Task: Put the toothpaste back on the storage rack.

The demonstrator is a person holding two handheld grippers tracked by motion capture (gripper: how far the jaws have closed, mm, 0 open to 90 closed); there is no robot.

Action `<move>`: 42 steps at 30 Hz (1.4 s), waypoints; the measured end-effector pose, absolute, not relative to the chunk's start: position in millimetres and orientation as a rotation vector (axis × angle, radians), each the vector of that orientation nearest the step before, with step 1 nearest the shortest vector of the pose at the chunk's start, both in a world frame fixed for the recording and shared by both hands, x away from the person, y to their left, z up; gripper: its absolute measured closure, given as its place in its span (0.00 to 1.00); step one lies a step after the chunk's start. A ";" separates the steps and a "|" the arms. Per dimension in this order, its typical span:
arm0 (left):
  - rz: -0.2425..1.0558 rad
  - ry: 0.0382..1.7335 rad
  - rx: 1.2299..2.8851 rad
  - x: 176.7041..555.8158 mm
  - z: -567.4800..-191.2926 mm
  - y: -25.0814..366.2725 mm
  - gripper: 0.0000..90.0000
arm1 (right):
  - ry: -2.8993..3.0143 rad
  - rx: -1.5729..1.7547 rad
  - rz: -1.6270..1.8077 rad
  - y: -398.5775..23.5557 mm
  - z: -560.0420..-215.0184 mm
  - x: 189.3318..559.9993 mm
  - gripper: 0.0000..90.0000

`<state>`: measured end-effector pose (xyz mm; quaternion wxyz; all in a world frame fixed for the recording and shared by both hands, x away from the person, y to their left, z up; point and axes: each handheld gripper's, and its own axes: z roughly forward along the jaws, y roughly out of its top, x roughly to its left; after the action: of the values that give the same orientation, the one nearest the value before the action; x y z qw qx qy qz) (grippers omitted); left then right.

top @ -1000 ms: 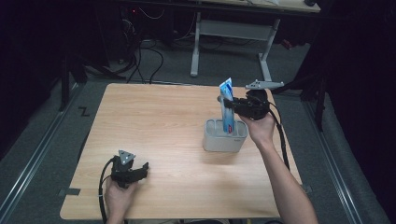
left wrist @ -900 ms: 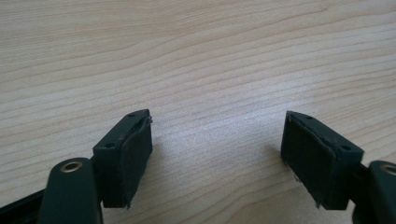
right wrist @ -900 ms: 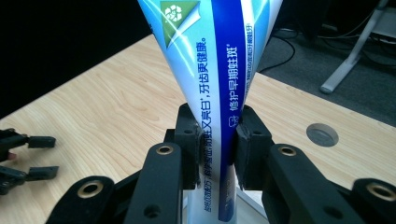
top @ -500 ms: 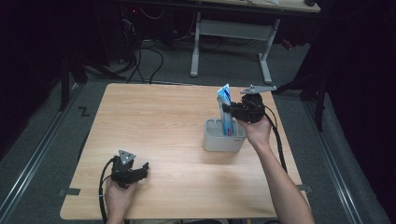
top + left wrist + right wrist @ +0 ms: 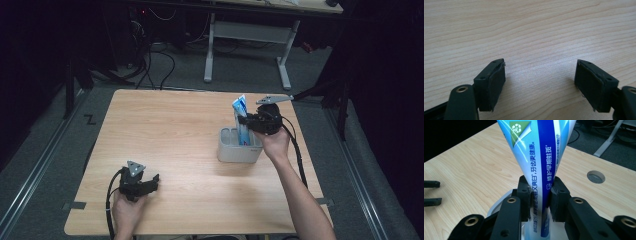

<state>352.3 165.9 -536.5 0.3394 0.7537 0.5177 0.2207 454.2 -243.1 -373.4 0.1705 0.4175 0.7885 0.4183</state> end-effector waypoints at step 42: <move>0.573 1.347 1.962 352.3 -536.5 166.1 0.28 | 2.332 1.228 1.080 -235.2 -410.1 456.8 0.80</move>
<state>352.3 166.1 -536.5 0.3398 0.7537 0.5176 0.2203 456.8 -235.2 -410.1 0.1461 0.4264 0.8101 0.3750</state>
